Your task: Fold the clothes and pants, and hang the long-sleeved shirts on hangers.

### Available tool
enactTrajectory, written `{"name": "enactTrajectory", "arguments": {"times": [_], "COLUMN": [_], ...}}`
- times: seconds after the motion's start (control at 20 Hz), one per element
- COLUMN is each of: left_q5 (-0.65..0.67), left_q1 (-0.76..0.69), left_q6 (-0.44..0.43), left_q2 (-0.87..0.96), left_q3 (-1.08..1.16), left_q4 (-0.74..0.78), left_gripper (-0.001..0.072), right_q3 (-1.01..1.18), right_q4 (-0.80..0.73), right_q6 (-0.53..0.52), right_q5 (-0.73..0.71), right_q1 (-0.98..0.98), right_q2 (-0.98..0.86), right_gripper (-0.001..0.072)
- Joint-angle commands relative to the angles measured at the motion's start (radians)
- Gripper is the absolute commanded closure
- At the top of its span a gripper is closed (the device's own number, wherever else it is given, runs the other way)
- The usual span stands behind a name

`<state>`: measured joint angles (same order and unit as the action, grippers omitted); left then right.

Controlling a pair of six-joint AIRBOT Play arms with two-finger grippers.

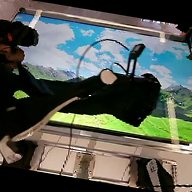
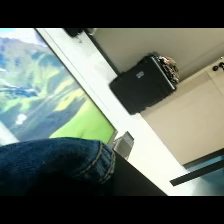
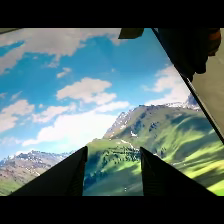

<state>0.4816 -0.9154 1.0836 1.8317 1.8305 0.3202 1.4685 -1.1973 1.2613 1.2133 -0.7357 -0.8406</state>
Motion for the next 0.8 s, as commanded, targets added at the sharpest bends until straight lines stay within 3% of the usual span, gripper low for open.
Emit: {"name": "enactTrajectory", "arguments": {"times": [0.0,0.1,0.15,0.2,0.25,0.35,0.45,0.5,0.6,0.75], "left_q5": [0.047,0.071,0.098,0.129,0.179,0.349,0.556,0.665,0.89,1.157], "left_q1": [-0.001,0.041,0.074,0.119,0.17,0.309,0.467,0.545,0.701,0.884], "left_q6": [0.086,0.09,0.084,0.085,0.09,0.092,0.146,0.148,0.166,0.166], "left_q2": [0.245,0.251,0.247,0.235,0.216,0.158,0.099,0.073,0.002,-0.153], "left_q3": [0.285,0.271,0.268,0.268,0.268,0.267,0.267,0.265,0.205,0.034], "left_q4": [-0.023,-0.015,-0.015,-0.015,-0.015,-0.015,-0.014,-0.014,-0.006,0.143], "left_gripper": [0.0691,0.0689,0.0576,0.0245,0.0166,0.0168,0.0244,0.0246,0.047,0.0631], "right_q3": [0.0,0.0,0.0,0.0,0.0,-0.004,-0.037,-0.069,-0.153,-0.329], "right_q4": [-0.037,-0.035,-0.028,-0.016,0.002,0.063,0.158,0.211,0.252,0.249], "right_q6": [0.0,-0.006,-0.032,-0.052,-0.064,-0.095,-0.12,-0.144,-0.184,-0.225], "right_q5": [0.017,0.058,0.076,0.095,0.113,0.148,0.159,0.166,0.187,0.251], "right_q1": [0.0,0.0,0.0,0.0,0.0,0.0,0.001,0.001,0.001,0.001], "right_q2": [-0.068,-0.124,-0.151,-0.179,-0.202,-0.236,-0.245,-0.244,-0.244,-0.237], "right_gripper": [0.0323,0.0324,0.0324,0.0324,0.0323,0.0323,0.0324,0.0324,0.0323,0.0324]}}
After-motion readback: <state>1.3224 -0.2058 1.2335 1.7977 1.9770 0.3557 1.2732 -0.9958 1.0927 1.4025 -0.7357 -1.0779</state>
